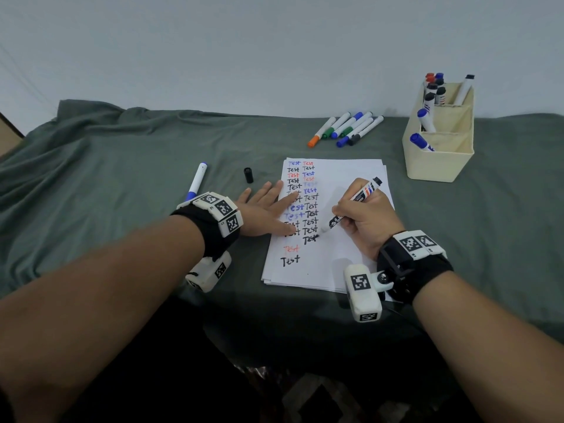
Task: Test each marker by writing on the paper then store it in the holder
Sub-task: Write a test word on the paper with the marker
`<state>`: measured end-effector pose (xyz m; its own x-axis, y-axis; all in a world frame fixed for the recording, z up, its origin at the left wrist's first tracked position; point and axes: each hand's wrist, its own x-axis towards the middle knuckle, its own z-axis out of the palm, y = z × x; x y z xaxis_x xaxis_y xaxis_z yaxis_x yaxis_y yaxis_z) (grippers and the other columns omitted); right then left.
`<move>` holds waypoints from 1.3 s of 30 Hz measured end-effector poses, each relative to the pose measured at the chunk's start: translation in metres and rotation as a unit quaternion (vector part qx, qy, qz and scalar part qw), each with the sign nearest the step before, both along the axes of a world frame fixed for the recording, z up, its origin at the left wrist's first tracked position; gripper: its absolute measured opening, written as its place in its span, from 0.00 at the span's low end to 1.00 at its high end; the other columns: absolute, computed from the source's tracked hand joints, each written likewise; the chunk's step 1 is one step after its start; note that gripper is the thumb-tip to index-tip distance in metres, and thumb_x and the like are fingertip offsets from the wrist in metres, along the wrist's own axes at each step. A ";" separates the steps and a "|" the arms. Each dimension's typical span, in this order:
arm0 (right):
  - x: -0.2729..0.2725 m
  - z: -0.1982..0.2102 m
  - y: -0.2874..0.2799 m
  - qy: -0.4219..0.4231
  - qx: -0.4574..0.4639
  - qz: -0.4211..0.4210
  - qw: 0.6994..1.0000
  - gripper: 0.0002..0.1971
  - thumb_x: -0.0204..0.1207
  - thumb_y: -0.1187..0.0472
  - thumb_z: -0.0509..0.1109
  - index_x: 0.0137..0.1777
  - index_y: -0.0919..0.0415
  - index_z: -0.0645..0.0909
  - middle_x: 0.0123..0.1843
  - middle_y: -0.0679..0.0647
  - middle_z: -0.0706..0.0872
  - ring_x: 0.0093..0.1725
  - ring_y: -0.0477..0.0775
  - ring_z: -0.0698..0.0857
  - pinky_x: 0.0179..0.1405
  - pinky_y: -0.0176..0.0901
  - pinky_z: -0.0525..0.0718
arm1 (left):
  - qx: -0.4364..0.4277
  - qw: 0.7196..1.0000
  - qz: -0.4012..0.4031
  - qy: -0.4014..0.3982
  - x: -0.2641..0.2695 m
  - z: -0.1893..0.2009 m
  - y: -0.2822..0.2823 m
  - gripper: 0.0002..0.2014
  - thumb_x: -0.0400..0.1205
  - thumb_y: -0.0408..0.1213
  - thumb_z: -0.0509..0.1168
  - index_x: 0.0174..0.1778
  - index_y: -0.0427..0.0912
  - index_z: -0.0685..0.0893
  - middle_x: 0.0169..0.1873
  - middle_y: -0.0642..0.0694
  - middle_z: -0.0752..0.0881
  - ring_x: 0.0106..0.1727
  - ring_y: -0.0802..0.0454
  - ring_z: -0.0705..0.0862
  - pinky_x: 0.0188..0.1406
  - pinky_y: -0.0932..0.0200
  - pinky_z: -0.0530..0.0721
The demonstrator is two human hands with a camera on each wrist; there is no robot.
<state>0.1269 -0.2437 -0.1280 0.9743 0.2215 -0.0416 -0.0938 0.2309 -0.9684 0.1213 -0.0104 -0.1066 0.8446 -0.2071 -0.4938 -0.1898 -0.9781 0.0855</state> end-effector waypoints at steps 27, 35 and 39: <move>0.005 0.001 -0.005 0.071 0.164 0.000 0.984 0.10 0.80 0.67 0.73 0.59 0.63 0.91 0.51 0.67 0.91 0.42 0.59 0.91 0.40 0.44 0.88 | -0.030 0.944 0.149 -0.293 0.029 0.020 0.031 0.09 0.87 0.41 0.58 0.58 0.52 0.83 0.53 0.45 0.88 0.53 0.44 0.84 0.53 0.52 0.80; 0.002 0.002 -0.003 0.056 0.140 0.012 0.988 0.09 0.81 0.68 0.72 0.55 0.62 0.92 0.50 0.68 0.91 0.40 0.58 0.90 0.40 0.43 0.89 | -0.148 0.945 0.090 -0.276 0.013 0.023 0.005 0.08 0.88 0.43 0.59 0.60 0.49 0.79 0.49 0.46 0.89 0.44 0.47 0.84 0.43 0.51 0.79; 0.001 0.003 -0.003 0.053 0.140 0.013 0.989 0.09 0.81 0.69 0.72 0.55 0.62 0.92 0.49 0.68 0.91 0.40 0.58 0.89 0.40 0.43 0.89 | -0.152 0.950 0.079 -0.262 0.010 0.025 0.000 0.08 0.89 0.42 0.58 0.62 0.48 0.77 0.53 0.47 0.89 0.46 0.47 0.84 0.43 0.53 0.77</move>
<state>0.1282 -0.2467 -0.1254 0.9616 0.2633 -0.0777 -0.2013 0.4839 -0.8516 0.1318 -0.0100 -0.0821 0.9902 -0.1233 0.0662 -0.1377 -0.9432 0.3024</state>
